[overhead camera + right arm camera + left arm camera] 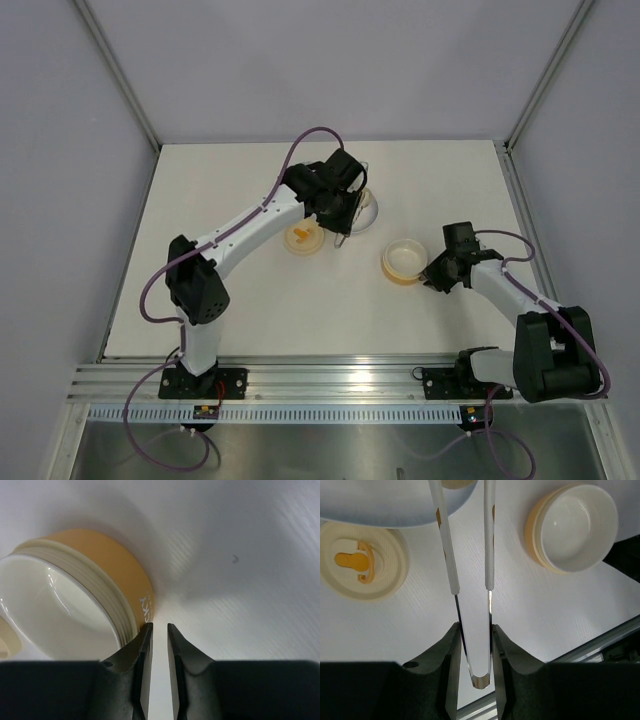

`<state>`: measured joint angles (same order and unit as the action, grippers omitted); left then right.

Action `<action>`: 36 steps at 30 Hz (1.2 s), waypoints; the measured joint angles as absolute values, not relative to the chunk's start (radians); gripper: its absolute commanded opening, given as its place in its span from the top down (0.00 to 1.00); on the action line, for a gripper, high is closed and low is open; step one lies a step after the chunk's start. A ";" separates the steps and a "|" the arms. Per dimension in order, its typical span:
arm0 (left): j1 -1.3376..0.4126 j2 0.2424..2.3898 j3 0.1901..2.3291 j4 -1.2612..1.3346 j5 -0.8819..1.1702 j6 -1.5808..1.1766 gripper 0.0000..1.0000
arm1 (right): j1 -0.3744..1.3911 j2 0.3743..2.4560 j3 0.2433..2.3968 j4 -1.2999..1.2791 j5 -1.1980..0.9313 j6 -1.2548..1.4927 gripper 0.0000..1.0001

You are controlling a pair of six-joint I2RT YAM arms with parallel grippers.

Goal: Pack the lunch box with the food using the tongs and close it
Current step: Move the packing box to the center of the board, then place the fake food in the packing box.

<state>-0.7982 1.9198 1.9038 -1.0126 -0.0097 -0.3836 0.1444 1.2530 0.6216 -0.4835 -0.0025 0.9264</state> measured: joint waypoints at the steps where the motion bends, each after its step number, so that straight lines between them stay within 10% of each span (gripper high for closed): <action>1: -0.798 1.911 1.901 -1.016 -0.008 -0.383 1.00 | 0.144 1.280 0.639 -0.463 -0.002 0.924 0.75; 15: -0.798 1.871 1.837 -1.018 0.115 -0.345 1.00 | 0.146 1.500 0.863 -0.303 -0.034 0.889 0.67; 36: -0.842 1.968 1.782 -0.920 0.196 -0.320 1.00 | 0.117 1.184 0.787 -0.493 0.104 0.819 0.56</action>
